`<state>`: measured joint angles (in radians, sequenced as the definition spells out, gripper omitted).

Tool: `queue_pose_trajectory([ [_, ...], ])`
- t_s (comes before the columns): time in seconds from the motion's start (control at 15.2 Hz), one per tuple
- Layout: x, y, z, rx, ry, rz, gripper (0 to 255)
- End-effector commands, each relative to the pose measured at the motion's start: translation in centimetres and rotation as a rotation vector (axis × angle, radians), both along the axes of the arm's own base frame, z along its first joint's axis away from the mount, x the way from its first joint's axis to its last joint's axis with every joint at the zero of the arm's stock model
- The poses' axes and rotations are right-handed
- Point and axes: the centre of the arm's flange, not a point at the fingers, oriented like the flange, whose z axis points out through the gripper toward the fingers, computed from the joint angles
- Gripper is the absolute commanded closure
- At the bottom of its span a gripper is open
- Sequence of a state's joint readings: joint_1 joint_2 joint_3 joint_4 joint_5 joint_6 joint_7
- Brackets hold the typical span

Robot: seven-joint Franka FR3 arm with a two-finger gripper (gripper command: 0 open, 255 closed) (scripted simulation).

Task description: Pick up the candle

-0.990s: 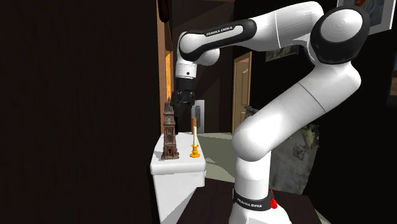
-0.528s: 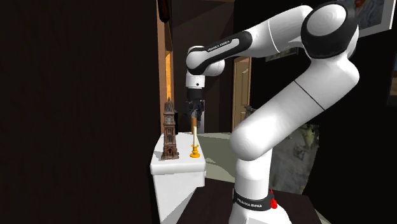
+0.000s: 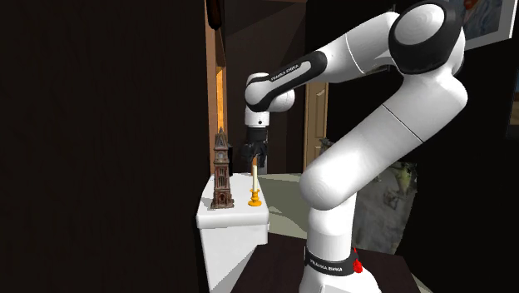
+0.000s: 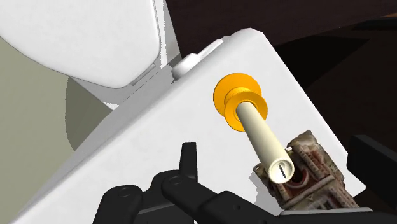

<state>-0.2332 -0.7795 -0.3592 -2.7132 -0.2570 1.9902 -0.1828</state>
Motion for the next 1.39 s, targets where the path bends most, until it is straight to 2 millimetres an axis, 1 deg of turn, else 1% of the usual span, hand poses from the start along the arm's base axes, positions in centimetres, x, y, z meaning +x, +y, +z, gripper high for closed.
queue_pose_trajectory([
  [0.0, 0.0, 0.1, -0.5, 0.0, 0.0, 0.0, 0],
  [0.07, 0.0, 0.1, -0.5, 0.0, 0.0, 0.0, 255],
  [0.66, 0.0, 0.1, -0.5, 0.0, 0.0, 0.0, 255],
  [1.32, 0.0, 0.1, 4.8, 0.0, 0.0, 0.0, 255],
])
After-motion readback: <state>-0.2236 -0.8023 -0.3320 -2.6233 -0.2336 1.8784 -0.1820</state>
